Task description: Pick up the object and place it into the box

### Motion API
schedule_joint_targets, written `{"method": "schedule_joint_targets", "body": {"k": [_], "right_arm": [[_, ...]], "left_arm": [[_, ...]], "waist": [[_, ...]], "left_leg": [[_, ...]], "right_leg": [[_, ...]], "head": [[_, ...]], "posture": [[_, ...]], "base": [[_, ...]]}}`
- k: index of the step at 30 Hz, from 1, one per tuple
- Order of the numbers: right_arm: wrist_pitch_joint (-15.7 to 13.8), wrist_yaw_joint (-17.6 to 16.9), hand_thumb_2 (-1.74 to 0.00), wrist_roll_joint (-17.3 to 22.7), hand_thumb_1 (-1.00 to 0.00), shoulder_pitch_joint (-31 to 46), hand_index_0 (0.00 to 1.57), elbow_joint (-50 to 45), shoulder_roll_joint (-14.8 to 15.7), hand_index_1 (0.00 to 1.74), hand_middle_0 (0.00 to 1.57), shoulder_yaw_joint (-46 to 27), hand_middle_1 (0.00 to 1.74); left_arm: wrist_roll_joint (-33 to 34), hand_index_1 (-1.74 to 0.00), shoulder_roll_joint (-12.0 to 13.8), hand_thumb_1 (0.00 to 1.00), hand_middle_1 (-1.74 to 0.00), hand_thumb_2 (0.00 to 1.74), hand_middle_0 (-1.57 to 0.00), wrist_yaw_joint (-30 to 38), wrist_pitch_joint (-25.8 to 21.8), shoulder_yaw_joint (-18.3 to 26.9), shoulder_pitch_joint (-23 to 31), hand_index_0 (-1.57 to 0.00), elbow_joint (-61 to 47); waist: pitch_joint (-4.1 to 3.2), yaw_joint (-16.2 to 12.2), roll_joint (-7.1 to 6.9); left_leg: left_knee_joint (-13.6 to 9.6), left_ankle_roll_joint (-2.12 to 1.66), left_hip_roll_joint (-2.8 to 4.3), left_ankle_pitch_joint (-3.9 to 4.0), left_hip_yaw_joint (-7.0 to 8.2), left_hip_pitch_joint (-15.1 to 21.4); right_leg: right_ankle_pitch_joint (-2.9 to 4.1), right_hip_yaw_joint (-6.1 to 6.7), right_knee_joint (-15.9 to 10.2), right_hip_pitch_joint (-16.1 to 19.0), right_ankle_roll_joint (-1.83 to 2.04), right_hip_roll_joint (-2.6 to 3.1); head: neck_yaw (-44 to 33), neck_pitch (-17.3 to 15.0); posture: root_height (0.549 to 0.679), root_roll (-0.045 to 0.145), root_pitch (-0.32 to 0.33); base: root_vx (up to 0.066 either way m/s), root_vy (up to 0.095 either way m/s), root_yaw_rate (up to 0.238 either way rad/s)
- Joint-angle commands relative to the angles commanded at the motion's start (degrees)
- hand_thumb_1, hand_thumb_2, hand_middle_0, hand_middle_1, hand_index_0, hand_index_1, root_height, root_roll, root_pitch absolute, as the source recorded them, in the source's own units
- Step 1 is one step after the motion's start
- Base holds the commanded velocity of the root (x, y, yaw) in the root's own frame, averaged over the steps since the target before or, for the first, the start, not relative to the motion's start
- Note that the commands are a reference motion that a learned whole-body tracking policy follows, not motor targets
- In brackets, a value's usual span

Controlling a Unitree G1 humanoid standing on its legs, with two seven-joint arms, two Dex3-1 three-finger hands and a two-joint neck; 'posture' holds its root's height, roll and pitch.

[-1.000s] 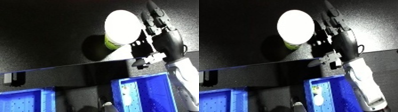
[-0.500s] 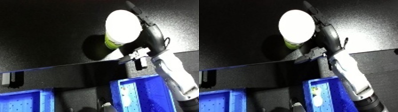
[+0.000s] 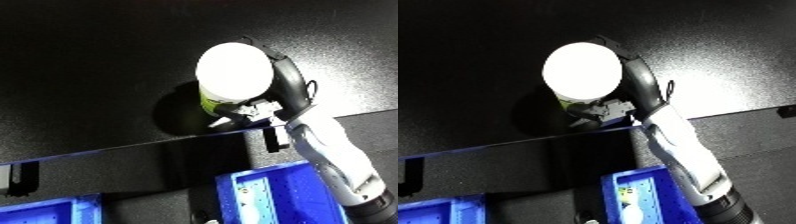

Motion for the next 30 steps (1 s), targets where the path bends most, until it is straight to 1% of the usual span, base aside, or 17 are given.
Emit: {"method": "schedule_joint_targets", "body": {"k": [2,5,8,13,14,16,18,21,22,23,24,26,28,30], "right_arm": [[-0.8,0.5,-1.48,0.2,-0.85,0.5,1.33,-0.6,-0.1,1.48,1.33,-0.3,1.48],[-2.9,0.9,-1.48,-0.4,-0.85,2.1,1.33,-2.9,-0.1,1.48,1.33,-1.4,1.48],[-6.0,0.8,-1.48,-1.4,-0.85,5.0,1.33,-6.2,0.2,1.48,1.33,-3.6,1.48],[-11.7,-2.0,-1.48,-6.1,-0.85,13.0,1.33,-10.5,1.4,1.48,1.33,-8.9,1.48],[-12.9,-2.2,-1.48,-6.7,-0.85,14.6,1.33,-11.0,1.5,1.48,1.33,-10.0,1.48],[-15.3,-1.4,-1.48,-7.0,-0.85,17.4,1.33,-11.6,1.7,1.48,1.33,-11.9,1.48],[-16.7,2.2,-1.48,-5.1,-0.85,20.0,1.33,-12.7,1.9,1.48,1.33,-13.3,1.48],[-16.5,9.2,-1.48,0.0,-0.85,23.1,1.33,-14.6,2.0,1.48,1.33,-14.2,1.48],[-16.9,10.3,-1.48,1.2,-0.85,23.9,1.33,-15.0,1.9,1.48,1.33,-14.4,1.48],[-17.7,10.7,-1.48,2.1,-0.85,24.7,1.33,-15.2,1.8,1.48,1.33,-14.7,1.48],[-19.1,10.4,-1.48,2.5,-0.85,25.5,1.33,-15.3,1.8,1.48,1.33,-15.2,1.48],[-23.3,8.9,-1.48,3.7,-0.85,27.4,1.33,-15.0,2.4,1.48,1.33,-17.1,1.48],[-27.6,7.3,-1.48,5.2,-0.85,29.4,1.33,-14.3,3.6,1.48,1.33,-19.9,1.48],[-31.2,5.3,-1.48,6.0,-0.85,31.3,1.33,-13.2,4.7,1.48,1.33,-23.0,1.48]], "left_arm": [[-0.2,0.00,0.0,0.00,0.00,0.00,0.00,0.0,0.0,0.0,0.1,0.00,-0.2],[-0.8,0.00,-0.1,0.00,0.00,0.00,0.00,0.0,-0.3,0.4,0.5,0.00,-0.2],[-1.4,0.00,-0.5,0.00,0.00,0.00,0.00,0.1,-0.6,1.1,1.0,0.00,-0.1],[-2.6,0.00,-1.8,0.00,0.00,0.00,0.00,0.6,-1.4,2.4,2.5,0.00,-0.5],[-2.9,0.00,-2.1,0.00,0.00,0.00,0.00,0.6,-1.7,2.5,2.8,0.00,-0.5],[-3.4,0.00,-2.5,0.00,0.00,0.00,0.00,0.5,-2.3,2.7,3.5,0.00,-0.5],[-3.9,0.00,-2.8,0.00,0.00,0.00,0.00,0.2,-2.8,3.0,4.1,0.00,-0.4],[-4.4,0.00,-2.7,0.00,0.00,0.00,0.00,-0.5,-3.3,3.6,4.6,0.00,-0.2],[-4.5,0.00,-2.7,0.00,0.00,0.00,0.00,-0.7,-3.4,3.7,4.7,0.00,-0.1],[-4.7,0.00,-2.6,0.00,0.00,0.00,0.00,-0.9,-3.6,3.8,4.9,0.00,-0.1],[-4.9,0.00,-2.7,0.00,0.00,0.00,0.00,-1.1,-3.8,3.9,5.0,0.00,0.0],[-5.5,0.00,-2.8,0.00,0.00,0.00,0.00,-1.4,-4.4,4.2,5.4,0.00,0.3],[-6.1,0.00,-3.2,0.00,0.00,0.00,0.00,-1.7,-4.9,4.5,5.9,0.00,0.7],[-6.6,0.00,-3.8,0.00,0.00,0.00,0.00,-1.7,-5.2,4.8,6.1,0.00,0.9]], "waist": [[0.00,-0.2,0.00],[0.00,-0.8,-0.03],[0.00,-1.7,-0.09],[0.00,-3.7,0.08],[0.00,-4.1,0.17],[0.00,-4.8,0.37],[0.00,-5.5,0.51],[0.00,-6.4,0.51],[0.00,-6.6,0.46],[0.00,-6.8,0.42],[0.00,-7.1,0.38],[0.00,-7.8,0.33],[0.00,-8.6,0.40],[0.00,-9.5,0.52]], "left_leg": [[-0.1,-0.02,0.06,-0.03,0.10,0.0],[-0.4,-0.10,0.19,-0.03,0.38,0.2],[-0.5,-0.19,0.39,-0.18,0.72,0.1],[-0.7,-0.23,0.81,-0.47,1.66,0.2],[-0.7,-0.22,0.88,-0.52,1.87,0.3],[-0.9,-0.24,0.96,-0.61,2.22,0.4],[-1.1,-0.32,1.00,-0.67,2.56,0.5],[-1.4,-0.46,1.09,-0.67,3.03,0.8],[-1.5,-0.51,1.16,-0.67,3.18,0.9],[-1.6,-0.55,1.24,-0.66,3.31,0.9],[-1.7,-0.58,1.33,-0.68,3.45,1.0],[-2.0,-0.63,1.50,-0.73,3.81,1.3],[-2.3,-0.63,1.61,-0.86,4.24,1.6],[-2.5,-0.62,1.69,-1.05,4.71,1.9]], "right_leg": [[0.02,0.12,0.0,-0.1,0.05,0.07],[0.08,0.41,-0.3,-0.2,0.14,0.31],[0.07,0.75,-0.3,-0.4,0.28,0.55],[0.07,1.47,-0.4,-0.9,0.46,0.93],[0.08,1.61,-0.5,-1.0,0.48,1.00],[0.08,1.87,-0.7,-1.1,0.50,1.15],[0.11,2.16,-0.9,-1.2,0.54,1.35],[0.13,2.47,-1.2,-1.3,0.61,1.67],[0.13,2.52,-1.3,-1.2,0.62,1.76],[0.15,2.57,-1.4,-1.2,0.63,1.85],[0.15,2.62,-1.5,-1.2,0.64,1.96],[0.13,2.78,-1.7,-1.2,0.67,2.28],[0.03,2.99,-1.8,-1.2,0.72,2.66],[-0.08,3.23,-1.9,-1.2,0.78,3.01]], "head": [[0.6,0.5],[1.1,0.9],[1.0,1.4],[0.1,3.2],[0.0,3.5],[-0.2,3.7],[0.2,4.2],[1.2,4.5],[1.5,4.5],[2.2,4.7],[2.6,4.8],[3.9,5.0],[5.6,5.2],[8.0,4.6]], "posture": [[0.619,0.058,0.006],[0.620,0.059,0.009],[0.620,0.061,0.013],[0.620,0.065,0.022],[0.621,0.066,0.024],[0.621,0.068,0.029],[0.622,0.071,0.033],[0.623,0.073,0.037],[0.623,0.074,0.038],[0.623,0.074,0.040],[0.624,0.074,0.041],[0.624,0.075,0.044],[0.624,0.075,0.047],[0.624,0.076,0.049]], "base": [[-0.011,0.011,-0.040],[-0.014,0.031,-0.087],[-0.009,0.048,-0.120],[-0.009,0.063,-0.139],[-0.009,0.064,-0.134],[-0.011,0.058,-0.117],[-0.008,0.050,-0.116],[-0.006,0.038,-0.100],[-0.006,0.027,-0.087],[-0.008,0.027,-0.093],[-0.010,0.029,-0.100],[-0.010,0.045,-0.131],[-0.007,0.065,-0.133],[0.002,0.075,-0.114]]}}
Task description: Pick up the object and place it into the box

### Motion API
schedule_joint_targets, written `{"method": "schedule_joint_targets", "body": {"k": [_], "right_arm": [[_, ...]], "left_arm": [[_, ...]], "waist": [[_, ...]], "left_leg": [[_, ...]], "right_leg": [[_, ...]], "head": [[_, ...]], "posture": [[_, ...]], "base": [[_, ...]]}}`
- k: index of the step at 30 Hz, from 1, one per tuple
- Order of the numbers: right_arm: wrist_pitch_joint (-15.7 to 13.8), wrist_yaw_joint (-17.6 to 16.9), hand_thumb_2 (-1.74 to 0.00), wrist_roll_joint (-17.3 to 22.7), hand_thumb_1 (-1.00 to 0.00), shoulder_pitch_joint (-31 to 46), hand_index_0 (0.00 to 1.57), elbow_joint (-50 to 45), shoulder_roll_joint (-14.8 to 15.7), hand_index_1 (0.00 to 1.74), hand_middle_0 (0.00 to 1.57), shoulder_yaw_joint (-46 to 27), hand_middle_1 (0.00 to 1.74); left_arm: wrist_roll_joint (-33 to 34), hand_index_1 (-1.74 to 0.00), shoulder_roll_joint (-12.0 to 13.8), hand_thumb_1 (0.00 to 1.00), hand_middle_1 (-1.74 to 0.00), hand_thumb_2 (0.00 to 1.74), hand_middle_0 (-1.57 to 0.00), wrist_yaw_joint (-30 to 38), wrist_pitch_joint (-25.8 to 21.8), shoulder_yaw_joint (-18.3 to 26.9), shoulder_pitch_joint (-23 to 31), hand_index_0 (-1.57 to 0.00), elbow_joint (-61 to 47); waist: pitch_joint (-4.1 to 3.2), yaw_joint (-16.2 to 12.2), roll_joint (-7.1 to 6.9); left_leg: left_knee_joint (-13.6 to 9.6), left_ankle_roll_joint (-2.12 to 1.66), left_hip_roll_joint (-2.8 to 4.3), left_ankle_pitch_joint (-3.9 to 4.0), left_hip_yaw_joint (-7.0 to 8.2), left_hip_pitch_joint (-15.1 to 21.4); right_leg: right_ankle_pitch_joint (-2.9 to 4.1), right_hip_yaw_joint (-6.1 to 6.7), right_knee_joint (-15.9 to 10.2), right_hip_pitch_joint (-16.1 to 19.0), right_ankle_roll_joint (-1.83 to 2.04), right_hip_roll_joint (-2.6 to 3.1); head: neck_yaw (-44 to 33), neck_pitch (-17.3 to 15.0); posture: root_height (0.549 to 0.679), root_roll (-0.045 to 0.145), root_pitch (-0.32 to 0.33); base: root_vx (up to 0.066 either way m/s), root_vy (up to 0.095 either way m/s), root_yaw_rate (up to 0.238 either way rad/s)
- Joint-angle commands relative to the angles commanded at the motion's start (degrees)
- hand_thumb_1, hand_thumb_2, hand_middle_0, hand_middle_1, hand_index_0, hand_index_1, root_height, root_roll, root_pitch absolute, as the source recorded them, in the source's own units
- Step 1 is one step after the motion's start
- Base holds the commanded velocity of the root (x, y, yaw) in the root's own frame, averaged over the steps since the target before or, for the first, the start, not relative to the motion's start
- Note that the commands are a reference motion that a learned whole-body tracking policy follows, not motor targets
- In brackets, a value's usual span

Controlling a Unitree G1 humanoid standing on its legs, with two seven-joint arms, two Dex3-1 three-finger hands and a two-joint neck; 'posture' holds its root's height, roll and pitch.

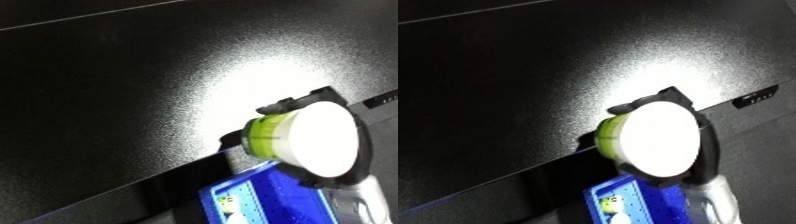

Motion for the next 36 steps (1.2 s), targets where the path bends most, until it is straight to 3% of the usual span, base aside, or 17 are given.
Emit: {"method": "schedule_joint_targets", "body": {"k": [4,9,15,19,23,34,36], "right_arm": [[-4.4,-4.3,-1.48,0.7,-0.85,3.5,1.33,4.1,1.1,1.48,1.33,-5.5,1.48],[-9.0,-7.4,-1.48,3.3,-0.85,6.9,1.33,12.7,1.1,1.48,1.33,-9.3,1.48],[-11.6,-9.0,-1.48,7.6,-0.85,8.6,1.33,22.9,0.2,1.48,1.33,-11.0,1.48],[-11.9,-8.2,-1.48,12.2,-0.85,9.3,1.33,30.1,0.1,1.48,1.33,-11.4,1.48],[-10.0,-7.3,-1.48,15.0,-0.85,9.4,1.33,38.0,-0.1,1.48,1.33,-10.4,1.48],[4.8,-2.5,-1.48,11.7,-0.85,5.4,1.33,56.4,-1.2,1.48,1.33,-2.4,1.48],[6.4,-1.3,-1.30,11.3,-0.75,4.5,1.18,59.1,-1.1,1.30,1.18,-1.4,1.30]], "left_arm": [[-0.8,0.00,-0.7,0.00,0.00,0.00,0.00,0.3,0.0,0.1,0.1,0.00,0.1],[-1.4,0.00,-1.1,0.00,0.00,0.00,0.00,-0.3,-0.5,-0.1,0.6,0.00,0.8],[-2.3,0.00,-1.0,0.00,0.00,0.00,0.00,-1.1,-0.3,-0.2,0.8,0.00,1.5],[-2.6,0.00,-1.0,0.00,0.00,0.00,0.00,-1.4,0.1,-0.1,0.5,0.00,2.1],[-2.3,0.00,-1.0,0.00,0.00,0.00,0.00,-1.4,0.6,-0.3,0.2,0.00,1.9],[-1.0,0.00,-1.2,0.00,0.00,0.00,0.00,-0.6,1.5,-2.0,-1.8,0.00,3.0],[-0.9,0.00,-1.1,0.00,0.00,0.00,0.00,-0.7,1.7,-2.5,-2.1,0.00,3.1]], "waist": [[0.00,-1.2,0.38],[0.00,-1.8,0.84],[0.00,-2.5,1.65],[0.00,-2.7,2.11],[0.00,-2.3,2.49],[0.00,-0.6,3.23],[0.00,-0.2,3.47]], "left_leg": [[-0.1,0.15,0.00,-0.48,0.75,0.6],[0.1,0.76,-0.41,-1.25,1.15,1.1],[-0.5,1.15,-1.22,-1.36,1.20,2.0],[-0.9,1.32,-1.67,-1.32,1.17,2.5],[-0.6,1.44,-2.03,-1.30,0.84,2.4],[0.3,1.91,-2.88,-1.13,-0.34,1.7],[0.2,1.95,-3.06,-1.03,-0.57,1.7]], "right_leg": [[-0.14,0.51,0.0,0.1,0.05,0.62],[-0.16,1.11,-0.2,0.5,-0.14,1.28],[-0.27,1.78,-0.3,0.7,-0.61,1.95],[-0.21,2.05,-0.6,1.1,-0.83,2.22],[-0.03,2.21,-0.4,1.0,-1.02,2.53],[0.37,2.20,-0.1,0.8,-1.50,2.97],[0.40,2.16,-0.1,0.9,-1.51,2.93]], "head": [[5.1,-1.8],[10.0,-3.3],[16.0,-4.6],[19.0,-5.2],[21.7,-6.3],[26.6,-9.7],[27.3,-10.2]], "posture": [[0.624,0.077,0.049],[0.625,0.077,0.046],[0.625,0.078,0.045],[0.626,0.079,0.043],[0.626,0.078,0.042],[0.625,0.073,0.036],[0.625,0.072,0.034]], "base": [[0.014,0.069,-0.065],[0.016,0.044,-0.022],[0.021,0.054,-0.032],[0.024,0.043,-0.026],[0.001,0.010,0.018],[-0.008,-0.022,0.046],[-0.004,-0.026,0.059]]}}
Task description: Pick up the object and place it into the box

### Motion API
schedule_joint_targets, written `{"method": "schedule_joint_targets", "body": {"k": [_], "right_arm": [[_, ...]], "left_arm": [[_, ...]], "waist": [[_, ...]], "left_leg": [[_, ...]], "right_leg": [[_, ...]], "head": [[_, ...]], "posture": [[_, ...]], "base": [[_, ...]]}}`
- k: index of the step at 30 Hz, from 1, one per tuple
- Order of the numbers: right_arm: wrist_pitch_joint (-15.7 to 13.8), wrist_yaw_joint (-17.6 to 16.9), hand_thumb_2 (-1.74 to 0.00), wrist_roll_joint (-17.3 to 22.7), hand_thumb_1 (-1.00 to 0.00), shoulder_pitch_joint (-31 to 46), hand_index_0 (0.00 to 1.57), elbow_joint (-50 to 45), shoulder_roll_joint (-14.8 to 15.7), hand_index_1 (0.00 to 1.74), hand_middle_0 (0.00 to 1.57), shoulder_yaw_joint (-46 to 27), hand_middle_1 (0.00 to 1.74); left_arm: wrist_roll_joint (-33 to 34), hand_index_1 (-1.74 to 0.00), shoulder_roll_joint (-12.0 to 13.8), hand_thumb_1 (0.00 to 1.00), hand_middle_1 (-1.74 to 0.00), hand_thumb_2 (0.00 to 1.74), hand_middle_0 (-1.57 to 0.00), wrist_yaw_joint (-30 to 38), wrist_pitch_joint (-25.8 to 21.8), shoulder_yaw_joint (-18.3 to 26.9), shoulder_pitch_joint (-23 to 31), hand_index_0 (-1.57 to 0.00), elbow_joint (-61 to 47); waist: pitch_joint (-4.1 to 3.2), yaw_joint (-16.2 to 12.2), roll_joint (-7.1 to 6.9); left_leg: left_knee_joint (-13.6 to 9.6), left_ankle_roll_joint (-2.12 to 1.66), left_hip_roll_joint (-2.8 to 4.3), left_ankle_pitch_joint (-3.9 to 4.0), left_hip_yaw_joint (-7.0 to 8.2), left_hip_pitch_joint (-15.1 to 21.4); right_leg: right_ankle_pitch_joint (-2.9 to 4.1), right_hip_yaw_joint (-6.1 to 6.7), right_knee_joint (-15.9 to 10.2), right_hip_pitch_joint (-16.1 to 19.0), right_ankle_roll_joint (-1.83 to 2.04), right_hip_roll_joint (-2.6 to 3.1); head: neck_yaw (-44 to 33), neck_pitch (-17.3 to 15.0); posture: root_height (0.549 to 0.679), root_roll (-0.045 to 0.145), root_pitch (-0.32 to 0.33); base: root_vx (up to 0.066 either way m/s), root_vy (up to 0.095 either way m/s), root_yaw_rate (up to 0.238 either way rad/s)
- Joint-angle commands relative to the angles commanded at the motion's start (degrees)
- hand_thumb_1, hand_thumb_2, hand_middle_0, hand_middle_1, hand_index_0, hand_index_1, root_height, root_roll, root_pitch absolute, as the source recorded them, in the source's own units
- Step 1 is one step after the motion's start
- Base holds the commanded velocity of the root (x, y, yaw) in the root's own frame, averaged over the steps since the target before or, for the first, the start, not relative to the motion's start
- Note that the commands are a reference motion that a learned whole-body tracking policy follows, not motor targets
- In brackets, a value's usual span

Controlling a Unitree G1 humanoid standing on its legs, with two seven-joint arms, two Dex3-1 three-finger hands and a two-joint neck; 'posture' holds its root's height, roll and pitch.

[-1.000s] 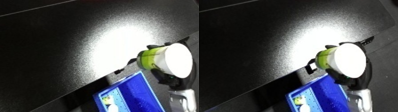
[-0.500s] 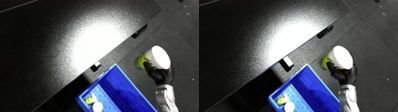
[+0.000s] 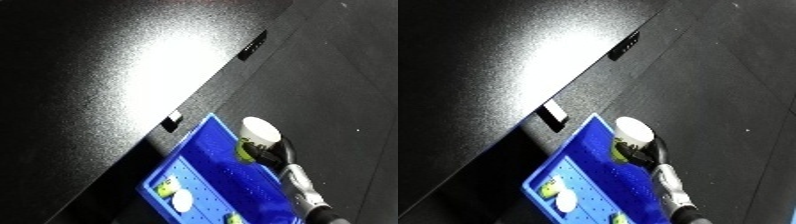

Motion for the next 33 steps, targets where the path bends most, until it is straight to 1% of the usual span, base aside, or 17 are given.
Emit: {"method": "schedule_joint_targets", "body": {"k": [4,10,15,21,24,29,33], "right_arm": [[1.6,2.1,-0.96,-0.5,-0.55,-1.5,0.86,4.3,-0.1,0.96,0.86,1.1,0.96],[1.8,4.2,-0.44,-1.7,-0.25,-2.8,0.39,7.0,-0.5,0.44,0.39,2.0,0.44],[1.8,5.3,0.00,-3.0,0.00,-3.2,0.00,7.7,-0.3,0.00,0.00,2.9,0.00],[2.6,6.3,0.00,-5.4,0.00,-3.8,0.00,7.8,-0.4,0.00,0.00,4.1,0.00],[3.1,7.0,0.00,-6.1,0.00,-3.9,0.00,7.7,-0.2,0.00,0.00,4.7,0.00],[4.7,9.7,0.00,-5.9,0.00,-3.9,0.00,7.4,0.3,0.00,0.00,5.6,0.00],[6.0,11.5,0.00,-8.0,0.00,-4.0,0.00,6.9,0.7,0.00,0.00,6.9,0.00]], "left_arm": [[0.4,0.00,0.0,0.00,0.00,0.00,0.00,-0.3,0.1,-0.6,-0.4,0.00,0.4],[0.4,0.00,0.1,0.00,0.00,0.00,0.00,-0.7,0.3,-1.3,-0.7,0.00,1.2],[0.3,0.00,0.0,0.00,0.00,0.00,0.00,-1.1,0.0,-1.9,-0.7,0.00,1.8],[0.2,0.00,0.0,0.00,0.00,0.00,0.00,-1.1,-0.3,-2.8,-0.8,0.00,2.2],[0.2,0.00,0.0,0.00,0.00,0.00,0.00,-1.2,-0.2,-2.9,-0.9,0.00,2.4],[0.4,0.00,0.1,0.00,0.00,0.00,0.00,-1.2,0.2,-2.9,-1.0,0.00,2.3],[0.7,0.00,0.2,0.00,0.00,0.00,0.00,-1.1,0.5,-3.1,-1.2,0.00,2.1]], "waist": [[0.00,0.8,0.47],[-0.10,1.3,0.73],[-0.31,1.6,0.64],[-0.66,1.9,0.50],[-0.86,2.1,0.49],[-1.07,2.5,0.33],[-1.33,3.1,0.12]], "left_leg": [[-0.1,0.01,-0.31,0.27,-0.40,0.0],[-0.2,-0.07,-0.57,0.59,-0.71,0.0],[-0.1,-0.18,-0.57,0.76,-0.84,-0.2],[-0.2,-0.36,-0.56,0.99,-1.07,-0.3],[-0.3,-0.45,-0.56,1.15,-1.14,-0.2],[0.0,-0.60,-0.56,1.21,-1.38,-0.4],[0.0,-0.71,-0.64,1.41,-1.74,-0.6]], "right_leg": [[0.12,-0.12,0.1,0.2,0.06,-0.15],[0.26,-0.39,0.1,0.3,0.16,-0.28],[0.38,-0.60,0.2,0.3,0.24,-0.34],[0.45,-0.77,0.1,0.4,0.28,-0.39],[0.44,-0.84,0.0,0.5,0.29,-0.41],[0.24,-1.06,0.4,0.6,0.26,-0.57],[0.06,-1.34,0.6,0.7,0.21,-0.83]], "head": [[1.0,-0.9],[1.6,-1.3],[1.7,-2.0],[1.2,-2.9],[0.7,-2.8],[-2.5,-2.9],[-6.5,-2.8]], "posture": [[0.625,0.072,0.029],[0.626,0.071,0.026],[0.625,0.071,0.024],[0.625,0.072,0.023],[0.625,0.073,0.022],[0.624,0.074,0.018],[0.624,0.075,0.014]], "base": [[-0.003,-0.023,0.068],[-0.006,-0.020,0.045],[-0.010,-0.023,0.032],[-0.006,-0.023,0.029],[-0.006,-0.014,0.029],[-0.008,-0.019,0.043],[-0.009,-0.029,0.074]]}}
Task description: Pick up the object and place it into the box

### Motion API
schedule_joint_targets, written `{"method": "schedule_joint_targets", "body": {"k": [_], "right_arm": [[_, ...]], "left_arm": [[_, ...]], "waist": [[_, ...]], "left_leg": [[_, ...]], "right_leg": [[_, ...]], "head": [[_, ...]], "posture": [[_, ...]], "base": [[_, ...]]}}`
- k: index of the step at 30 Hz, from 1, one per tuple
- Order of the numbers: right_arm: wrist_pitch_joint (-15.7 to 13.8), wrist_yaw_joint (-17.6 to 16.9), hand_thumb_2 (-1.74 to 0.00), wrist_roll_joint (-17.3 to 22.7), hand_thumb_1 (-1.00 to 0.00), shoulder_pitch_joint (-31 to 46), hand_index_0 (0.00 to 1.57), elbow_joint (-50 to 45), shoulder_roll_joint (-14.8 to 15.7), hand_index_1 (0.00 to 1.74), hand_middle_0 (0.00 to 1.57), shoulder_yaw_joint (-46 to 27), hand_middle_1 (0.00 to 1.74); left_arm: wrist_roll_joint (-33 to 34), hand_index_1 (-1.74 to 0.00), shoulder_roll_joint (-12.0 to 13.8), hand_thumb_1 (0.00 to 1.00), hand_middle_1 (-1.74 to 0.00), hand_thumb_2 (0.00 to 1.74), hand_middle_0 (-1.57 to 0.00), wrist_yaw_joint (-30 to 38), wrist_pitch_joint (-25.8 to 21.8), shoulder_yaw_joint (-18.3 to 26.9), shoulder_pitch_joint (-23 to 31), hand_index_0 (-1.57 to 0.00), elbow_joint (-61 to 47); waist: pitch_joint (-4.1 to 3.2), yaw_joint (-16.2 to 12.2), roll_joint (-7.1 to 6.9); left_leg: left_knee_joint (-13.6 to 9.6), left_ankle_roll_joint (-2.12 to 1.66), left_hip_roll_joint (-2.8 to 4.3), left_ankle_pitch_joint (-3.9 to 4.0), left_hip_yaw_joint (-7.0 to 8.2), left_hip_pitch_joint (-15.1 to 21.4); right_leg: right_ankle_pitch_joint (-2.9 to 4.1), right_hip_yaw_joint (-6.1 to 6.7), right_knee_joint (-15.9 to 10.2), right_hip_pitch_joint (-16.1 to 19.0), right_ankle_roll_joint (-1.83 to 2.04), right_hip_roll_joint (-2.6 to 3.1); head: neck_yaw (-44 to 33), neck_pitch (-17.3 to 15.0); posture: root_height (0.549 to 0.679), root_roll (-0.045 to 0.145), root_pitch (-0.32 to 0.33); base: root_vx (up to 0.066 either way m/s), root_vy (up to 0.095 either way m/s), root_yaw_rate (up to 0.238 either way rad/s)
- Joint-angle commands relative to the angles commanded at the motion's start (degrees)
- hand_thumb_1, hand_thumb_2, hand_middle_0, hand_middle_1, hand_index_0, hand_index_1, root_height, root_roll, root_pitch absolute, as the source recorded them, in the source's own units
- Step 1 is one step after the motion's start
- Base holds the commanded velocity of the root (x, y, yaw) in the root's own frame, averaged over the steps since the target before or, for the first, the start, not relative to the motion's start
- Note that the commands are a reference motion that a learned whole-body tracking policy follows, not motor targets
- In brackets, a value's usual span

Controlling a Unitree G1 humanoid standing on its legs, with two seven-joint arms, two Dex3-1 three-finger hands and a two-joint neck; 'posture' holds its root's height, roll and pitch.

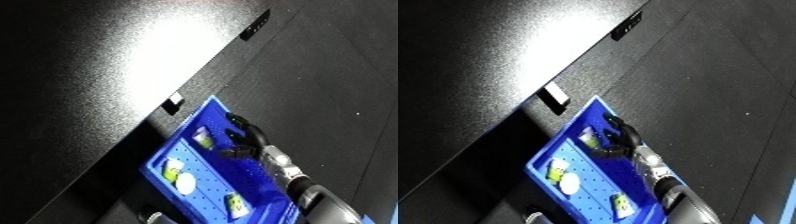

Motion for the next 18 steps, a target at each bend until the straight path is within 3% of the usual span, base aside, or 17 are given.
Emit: {"method": "schedule_joint_targets", "body": {"k": [6,12,18], "right_arm": [[3.9,2.2,0.00,-3.5,0.00,-0.8,0.00,-1.9,1.3,0.00,0.00,3.2,0.00],[7.2,4.9,0.00,-4.3,0.00,-2.4,0.00,-2.9,2.9,0.00,0.00,6.6,0.00],[8.4,3.7,0.00,-8.6,0.00,-3.7,0.00,-4.3,4.3,0.00,0.00,9.3,0.00]], "left_arm": [[1.2,0.00,0.2,0.00,0.00,0.00,0.00,0.5,0.4,-0.4,-0.6,0.00,-0.4],[2.5,0.00,0.8,0.00,0.00,0.00,0.00,1.1,0.7,-0.5,-1.8,0.00,-0.9],[4.0,0.00,1.8,0.00,0.00,0.00,0.00,2.0,1.4,-0.3,-2.8,0.00,-1.5]], "waist": [[-0.33,1.4,-0.54],[-0.37,3.3,-1.49],[-0.07,4.9,-2.83]], "left_leg": [[-0.1,-0.24,-0.23,0.57,-0.84,-0.6],[-0.1,-0.53,-0.28,1.39,-1.91,-1.5],[0.5,-0.52,-0.05,1.83,-3.07,-2.3]], "right_leg": [[-0.18,-0.61,0.2,0.0,-0.10,-0.54],[0.25,-1.63,-0.2,0.1,0.14,-1.41],[0.35,-2.94,0.2,0.3,0.44,-2.56]], "head": [[-8.7,0.5],[-19.7,0.8],[-33.8,1.3]], "posture": [[0.623,0.077,0.010],[0.624,0.075,0.011],[0.624,0.069,0.007]], "base": [[-0.018,-0.052,0.123],[-0.025,-0.069,0.088],[-0.016,-0.079,0.086]]}}
